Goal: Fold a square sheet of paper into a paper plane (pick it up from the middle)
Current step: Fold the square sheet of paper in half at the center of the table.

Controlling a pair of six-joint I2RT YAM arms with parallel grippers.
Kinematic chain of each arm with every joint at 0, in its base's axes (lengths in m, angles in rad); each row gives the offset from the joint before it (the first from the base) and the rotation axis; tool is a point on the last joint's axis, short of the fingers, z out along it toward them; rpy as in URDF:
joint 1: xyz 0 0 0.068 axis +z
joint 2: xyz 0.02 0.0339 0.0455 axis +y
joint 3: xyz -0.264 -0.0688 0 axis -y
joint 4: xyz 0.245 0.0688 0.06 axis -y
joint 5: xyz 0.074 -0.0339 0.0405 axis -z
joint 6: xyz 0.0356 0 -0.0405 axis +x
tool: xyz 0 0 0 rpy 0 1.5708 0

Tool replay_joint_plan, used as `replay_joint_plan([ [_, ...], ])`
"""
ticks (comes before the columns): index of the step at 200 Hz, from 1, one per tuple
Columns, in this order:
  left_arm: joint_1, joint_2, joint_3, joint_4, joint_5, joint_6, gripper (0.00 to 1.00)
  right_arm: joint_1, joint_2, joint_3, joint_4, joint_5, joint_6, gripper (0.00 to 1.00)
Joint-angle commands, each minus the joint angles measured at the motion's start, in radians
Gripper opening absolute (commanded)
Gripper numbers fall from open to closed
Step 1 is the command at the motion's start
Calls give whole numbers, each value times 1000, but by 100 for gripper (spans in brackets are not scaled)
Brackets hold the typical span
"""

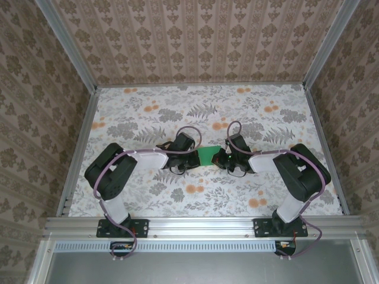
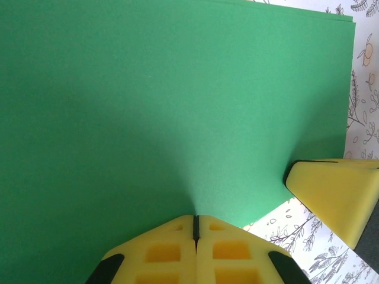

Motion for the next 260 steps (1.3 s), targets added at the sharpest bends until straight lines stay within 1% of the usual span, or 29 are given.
replay_joint_plan([
  [1, -35, 23, 14, 39, -38, -63, 0, 4, 38, 10, -54, 32, 8, 0],
  [24, -52, 49, -3, 122, -68, -105, 0, 3, 61, 17, -58, 12, -3, 0],
  [34, -57, 45, -10, 126, -88, -123, 0, 4, 69, 15, -57, 8, -2, 0],
  [59, -60, -29, -25, 18, -196, -127, 0, -1, 65, 3, -44, 6, 7, 0],
  [75, -62, -89, -38, -70, -287, -134, 0, -5, 44, 3, -55, 14, 1, 0],
  [90, -56, -119, -46, -124, -323, -128, 0, -9, 18, 7, -84, 33, -10, 0],
  [113, -44, -122, -52, -142, -304, -118, 0, -10, -18, 1, -115, 66, -10, 0],
  [139, -53, -135, -60, 18, -232, -90, 0, -7, -20, -3, -96, 41, 29, 0],
  [159, -81, -125, -55, 123, -211, -87, 1, -3, -18, -4, -84, 37, 59, 0],
  [191, -95, -30, -47, 266, -151, -141, 1, 0, -7, 0, -88, 39, 63, 0],
  [217, -96, 36, -40, 305, -134, -190, 0, 0, -1, -3, -90, 39, 69, 0],
  [242, -92, 51, -55, 300, -159, -225, 0, 0, 4, -4, -93, 39, 69, 0],
  [260, -91, 41, -73, 260, -188, -249, 0, -2, 6, -6, -99, 43, 69, 0],
])
